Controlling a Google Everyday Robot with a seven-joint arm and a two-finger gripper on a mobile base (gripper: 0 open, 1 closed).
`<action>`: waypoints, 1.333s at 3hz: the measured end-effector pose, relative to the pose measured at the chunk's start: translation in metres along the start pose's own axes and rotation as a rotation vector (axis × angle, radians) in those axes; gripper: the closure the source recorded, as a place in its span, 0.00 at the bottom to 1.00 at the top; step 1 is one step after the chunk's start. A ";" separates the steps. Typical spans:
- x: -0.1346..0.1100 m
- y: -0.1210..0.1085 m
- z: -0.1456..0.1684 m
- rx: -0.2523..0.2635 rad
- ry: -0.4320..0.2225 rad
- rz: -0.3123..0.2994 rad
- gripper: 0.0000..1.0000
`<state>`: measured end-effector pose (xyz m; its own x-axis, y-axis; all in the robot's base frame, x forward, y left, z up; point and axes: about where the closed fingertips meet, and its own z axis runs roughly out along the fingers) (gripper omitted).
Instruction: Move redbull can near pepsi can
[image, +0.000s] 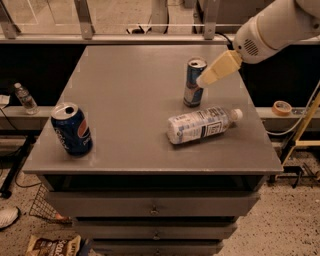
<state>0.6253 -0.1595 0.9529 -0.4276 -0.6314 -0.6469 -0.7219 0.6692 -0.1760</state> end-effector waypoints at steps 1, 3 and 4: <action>-0.012 0.007 0.022 -0.031 0.019 -0.015 0.00; -0.024 0.019 0.052 -0.082 0.077 -0.044 0.19; -0.025 0.022 0.059 -0.097 0.102 -0.047 0.41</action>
Offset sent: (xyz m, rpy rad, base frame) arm 0.0295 0.0574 -0.0265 -0.0574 0.0899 0.0910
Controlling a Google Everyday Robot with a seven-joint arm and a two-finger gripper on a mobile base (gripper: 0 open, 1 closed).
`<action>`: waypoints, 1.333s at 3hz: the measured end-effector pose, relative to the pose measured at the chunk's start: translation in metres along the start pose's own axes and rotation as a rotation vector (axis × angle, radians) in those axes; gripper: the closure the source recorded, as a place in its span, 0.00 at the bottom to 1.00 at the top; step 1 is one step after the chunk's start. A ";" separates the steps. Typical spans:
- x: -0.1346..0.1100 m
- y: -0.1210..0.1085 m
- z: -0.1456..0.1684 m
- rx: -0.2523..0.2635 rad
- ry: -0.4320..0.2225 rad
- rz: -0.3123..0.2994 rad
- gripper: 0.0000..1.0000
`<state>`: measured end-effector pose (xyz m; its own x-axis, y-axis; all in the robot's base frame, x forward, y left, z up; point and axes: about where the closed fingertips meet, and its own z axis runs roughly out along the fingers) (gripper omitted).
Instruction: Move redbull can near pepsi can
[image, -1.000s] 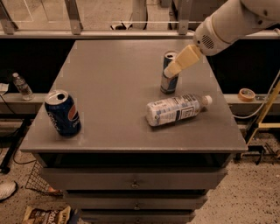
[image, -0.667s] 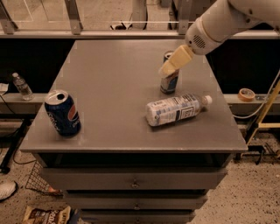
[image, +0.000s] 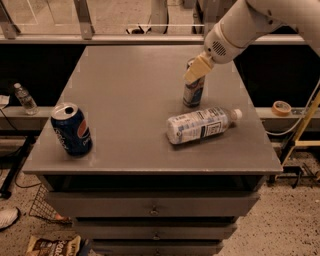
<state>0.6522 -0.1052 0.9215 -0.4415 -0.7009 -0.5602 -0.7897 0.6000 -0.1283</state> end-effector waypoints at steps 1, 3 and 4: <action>-0.005 0.003 0.001 -0.016 0.003 -0.017 0.65; -0.022 0.012 -0.011 -0.047 -0.066 -0.073 1.00; -0.022 0.012 -0.011 -0.047 -0.066 -0.073 1.00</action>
Offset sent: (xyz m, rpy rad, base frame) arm -0.0141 0.0287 0.0517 0.1040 -0.1000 0.1821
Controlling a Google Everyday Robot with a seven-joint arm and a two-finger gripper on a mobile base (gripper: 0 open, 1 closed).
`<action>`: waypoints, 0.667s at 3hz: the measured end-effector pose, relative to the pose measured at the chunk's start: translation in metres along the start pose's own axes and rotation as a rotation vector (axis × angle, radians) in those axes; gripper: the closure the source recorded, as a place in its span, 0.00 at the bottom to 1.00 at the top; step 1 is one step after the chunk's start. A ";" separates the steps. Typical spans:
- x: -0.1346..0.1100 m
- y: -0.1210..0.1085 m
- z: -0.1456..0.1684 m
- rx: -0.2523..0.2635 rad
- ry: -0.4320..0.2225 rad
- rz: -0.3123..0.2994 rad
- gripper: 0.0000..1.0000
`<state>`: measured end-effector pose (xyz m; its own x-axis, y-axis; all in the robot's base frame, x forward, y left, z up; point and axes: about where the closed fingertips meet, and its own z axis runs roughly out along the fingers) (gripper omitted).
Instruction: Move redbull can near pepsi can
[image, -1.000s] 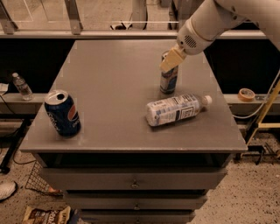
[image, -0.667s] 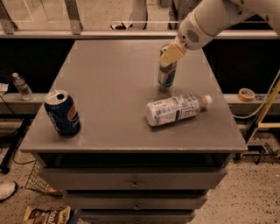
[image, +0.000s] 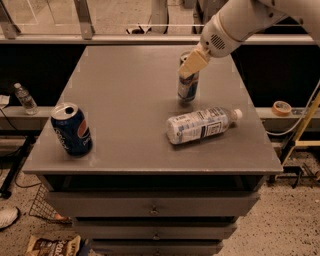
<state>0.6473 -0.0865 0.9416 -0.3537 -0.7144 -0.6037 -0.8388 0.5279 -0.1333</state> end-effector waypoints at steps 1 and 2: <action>-0.020 0.032 -0.012 -0.050 -0.058 -0.111 1.00; -0.052 0.092 -0.032 -0.143 -0.127 -0.316 1.00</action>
Offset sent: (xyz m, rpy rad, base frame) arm -0.1380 0.1221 0.0794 0.0189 -0.2148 0.6754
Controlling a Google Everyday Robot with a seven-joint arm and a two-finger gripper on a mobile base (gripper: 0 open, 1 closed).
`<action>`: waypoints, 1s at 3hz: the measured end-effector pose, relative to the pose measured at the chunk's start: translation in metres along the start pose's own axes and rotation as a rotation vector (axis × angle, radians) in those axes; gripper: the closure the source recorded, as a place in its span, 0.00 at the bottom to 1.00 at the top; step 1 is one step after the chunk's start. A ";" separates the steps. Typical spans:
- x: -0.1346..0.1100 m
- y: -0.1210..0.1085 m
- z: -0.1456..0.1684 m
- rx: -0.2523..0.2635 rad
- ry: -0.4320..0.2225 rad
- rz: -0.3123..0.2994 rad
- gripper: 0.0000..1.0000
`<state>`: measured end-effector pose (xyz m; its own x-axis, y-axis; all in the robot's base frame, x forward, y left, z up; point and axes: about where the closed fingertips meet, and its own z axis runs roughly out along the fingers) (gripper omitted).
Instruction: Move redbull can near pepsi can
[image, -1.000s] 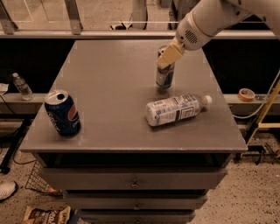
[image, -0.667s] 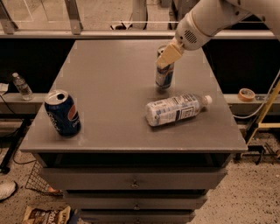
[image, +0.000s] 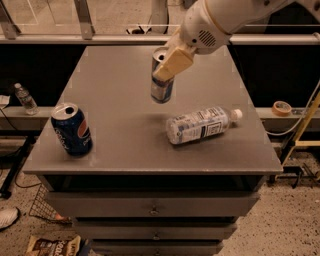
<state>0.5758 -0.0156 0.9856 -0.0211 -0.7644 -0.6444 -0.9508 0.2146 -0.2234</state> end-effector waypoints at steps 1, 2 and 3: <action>-0.034 0.042 0.007 -0.109 -0.028 -0.191 1.00; -0.059 0.085 0.030 -0.240 -0.031 -0.343 1.00; -0.060 0.087 0.031 -0.247 -0.031 -0.352 1.00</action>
Offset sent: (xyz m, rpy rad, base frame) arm -0.1087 0.1250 -0.0164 -0.1212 -0.0164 0.6434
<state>0.5035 0.0679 0.9824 0.3238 -0.7457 -0.5823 -0.9438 -0.2114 -0.2540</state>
